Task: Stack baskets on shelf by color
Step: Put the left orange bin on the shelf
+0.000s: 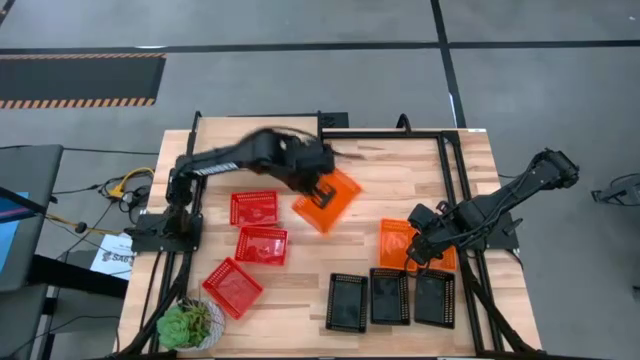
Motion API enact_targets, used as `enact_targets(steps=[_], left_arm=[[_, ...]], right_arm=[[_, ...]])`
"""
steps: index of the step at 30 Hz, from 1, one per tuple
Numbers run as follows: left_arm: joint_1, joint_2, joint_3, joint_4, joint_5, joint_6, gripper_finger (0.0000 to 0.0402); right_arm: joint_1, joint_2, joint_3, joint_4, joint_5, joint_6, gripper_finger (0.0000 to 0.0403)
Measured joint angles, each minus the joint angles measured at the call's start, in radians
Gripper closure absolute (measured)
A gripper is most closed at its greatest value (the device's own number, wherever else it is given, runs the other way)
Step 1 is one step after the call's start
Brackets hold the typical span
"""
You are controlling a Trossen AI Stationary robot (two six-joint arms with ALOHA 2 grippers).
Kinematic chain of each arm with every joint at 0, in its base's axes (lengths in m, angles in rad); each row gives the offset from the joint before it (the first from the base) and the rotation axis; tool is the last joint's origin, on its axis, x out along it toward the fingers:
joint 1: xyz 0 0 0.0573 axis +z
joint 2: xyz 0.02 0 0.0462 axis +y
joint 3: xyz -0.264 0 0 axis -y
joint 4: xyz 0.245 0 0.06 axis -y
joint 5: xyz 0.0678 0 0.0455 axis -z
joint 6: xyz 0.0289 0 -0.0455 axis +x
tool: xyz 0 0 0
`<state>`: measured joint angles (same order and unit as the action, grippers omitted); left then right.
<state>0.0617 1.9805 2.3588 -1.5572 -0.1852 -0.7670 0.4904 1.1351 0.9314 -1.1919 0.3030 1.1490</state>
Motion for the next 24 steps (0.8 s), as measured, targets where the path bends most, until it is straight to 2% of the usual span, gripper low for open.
enact_targets(steps=[6,13,21,24], left_arm=[[0.146,-0.125,-0.095,-0.010,-0.087,-0.017,0.0401],[0.324,-0.135,-0.104,0.030,-0.232,0.014,0.0401],[0.446,-0.071,-0.106,0.065,-0.193,0.016,0.0401],[0.480,-0.050,-0.105,0.063,-0.104,0.003,0.0401]], right_arm=[[-0.006,0.000,0.000,0.011,0.015,0.002,0.0233],[-0.018,0.000,0.000,0.022,0.015,0.003,0.0233],[-0.029,0.000,0.000,0.026,0.015,0.003,0.0233],[-0.029,0.000,0.000,0.026,0.015,0.003,0.0233]])
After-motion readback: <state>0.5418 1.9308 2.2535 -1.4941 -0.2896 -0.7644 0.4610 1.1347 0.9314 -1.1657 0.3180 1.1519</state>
